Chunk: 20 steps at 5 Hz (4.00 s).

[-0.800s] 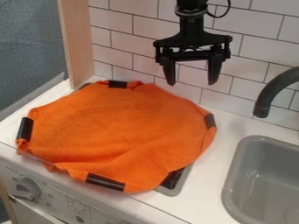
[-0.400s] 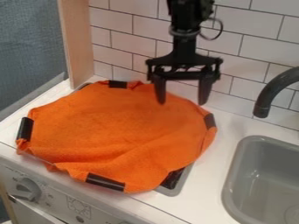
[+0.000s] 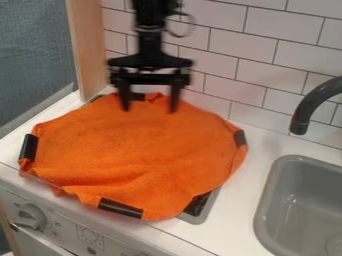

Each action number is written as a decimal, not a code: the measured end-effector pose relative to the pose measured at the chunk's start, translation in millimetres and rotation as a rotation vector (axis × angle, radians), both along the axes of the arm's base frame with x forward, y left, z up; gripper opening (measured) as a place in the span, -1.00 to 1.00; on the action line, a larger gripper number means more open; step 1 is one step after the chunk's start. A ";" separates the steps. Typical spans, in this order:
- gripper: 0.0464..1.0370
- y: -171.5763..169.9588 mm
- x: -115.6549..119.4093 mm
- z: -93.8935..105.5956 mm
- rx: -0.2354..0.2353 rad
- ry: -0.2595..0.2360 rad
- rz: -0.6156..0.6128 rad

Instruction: Fold the cloth from top left to bottom right

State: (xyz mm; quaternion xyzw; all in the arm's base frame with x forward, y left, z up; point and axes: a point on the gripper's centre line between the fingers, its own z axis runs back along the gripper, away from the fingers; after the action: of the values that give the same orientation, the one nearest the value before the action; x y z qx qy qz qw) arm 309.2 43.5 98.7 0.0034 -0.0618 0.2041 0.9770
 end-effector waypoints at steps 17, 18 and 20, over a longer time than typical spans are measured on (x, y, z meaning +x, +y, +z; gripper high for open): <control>-0.69 96.8 130.5 -75.4 0.025 0.040 -0.949; -0.93 96.9 130.9 -75.8 0.030 0.041 -0.943; -0.99 91.2 129.2 -74.6 0.013 0.006 -0.926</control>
State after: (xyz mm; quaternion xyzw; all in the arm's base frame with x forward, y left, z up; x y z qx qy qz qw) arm 438.3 134.8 24.1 -0.0181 -0.0552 -0.2541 0.9654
